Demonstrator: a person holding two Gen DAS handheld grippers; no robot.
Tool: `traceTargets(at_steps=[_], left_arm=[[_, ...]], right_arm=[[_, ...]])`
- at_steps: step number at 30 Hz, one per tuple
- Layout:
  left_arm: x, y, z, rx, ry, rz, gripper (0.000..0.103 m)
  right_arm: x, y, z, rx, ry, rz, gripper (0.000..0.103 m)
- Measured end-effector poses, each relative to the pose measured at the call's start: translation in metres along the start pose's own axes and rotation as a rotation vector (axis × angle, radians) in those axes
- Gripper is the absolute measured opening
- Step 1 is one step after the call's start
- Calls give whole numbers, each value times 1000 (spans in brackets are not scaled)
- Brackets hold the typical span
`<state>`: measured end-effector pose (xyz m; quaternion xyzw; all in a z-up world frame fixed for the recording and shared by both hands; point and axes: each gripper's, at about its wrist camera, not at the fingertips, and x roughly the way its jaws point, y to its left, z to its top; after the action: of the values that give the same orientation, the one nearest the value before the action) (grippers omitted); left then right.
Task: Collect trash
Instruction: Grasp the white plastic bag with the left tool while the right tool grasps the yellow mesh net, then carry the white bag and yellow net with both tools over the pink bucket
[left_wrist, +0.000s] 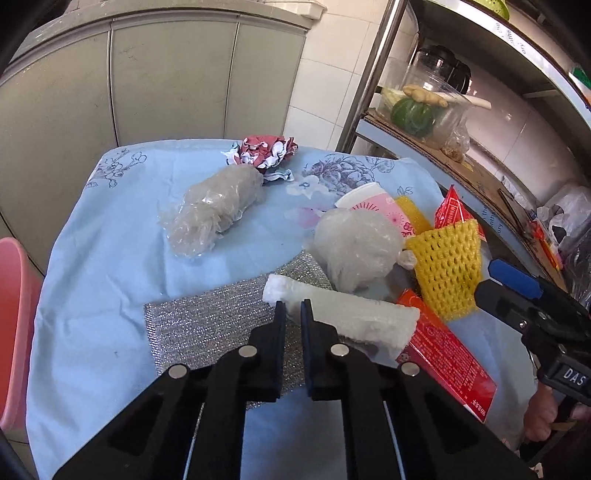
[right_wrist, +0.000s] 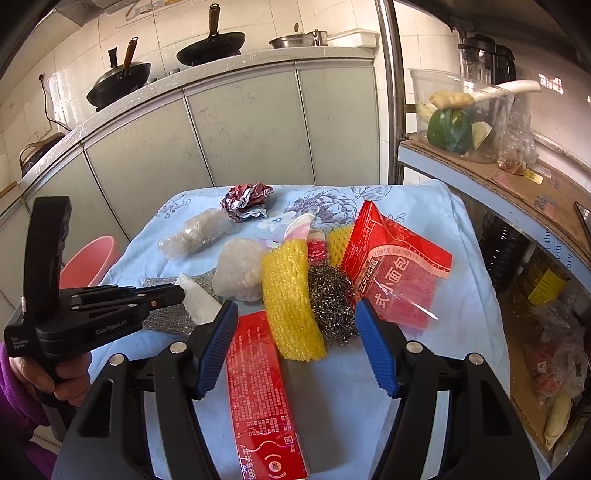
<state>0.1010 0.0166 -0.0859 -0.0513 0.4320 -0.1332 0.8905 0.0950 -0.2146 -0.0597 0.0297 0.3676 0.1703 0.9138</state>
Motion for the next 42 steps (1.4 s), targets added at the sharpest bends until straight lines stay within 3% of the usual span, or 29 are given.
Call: traceTargets(at_steps=[1,3,5,11,14,16,22,29,31,34,42], left_arm=[[-3,-2,-1,6,-8,-5,0],[-9,-5,-3,17,-25,-9,0],[-15,-6,-4,19,-37,-13,0],[-30,-9,2,1,-70,-56,0],[-30,-21,13,16,-92,-61,12],[-25,-29,20,20,-92,-68,35],[6,-51,34,63,-43,-53,41],[34,-63,31,129,-14,45,38],[33,-63,30,133,-14,41,20],[24,-61,27,126,-36,43,9],[-32,-51,24,61,-140,-1,7]], right_arm=[[1,0,0,1,3,1,67],[4,0,0,1,10,2,66],[9,0,-1,1,34,6,56],[16,4,-4,-13,51,-2,49],[20,4,-4,-15,71,-7,33],[23,2,-4,-5,87,-3,19],[18,-5,-6,24,75,23,10],[2,-12,-6,53,40,33,10],[-1,-12,-6,55,37,34,10],[-5,-12,-8,57,30,34,10],[-28,2,-3,29,-22,42,10]])
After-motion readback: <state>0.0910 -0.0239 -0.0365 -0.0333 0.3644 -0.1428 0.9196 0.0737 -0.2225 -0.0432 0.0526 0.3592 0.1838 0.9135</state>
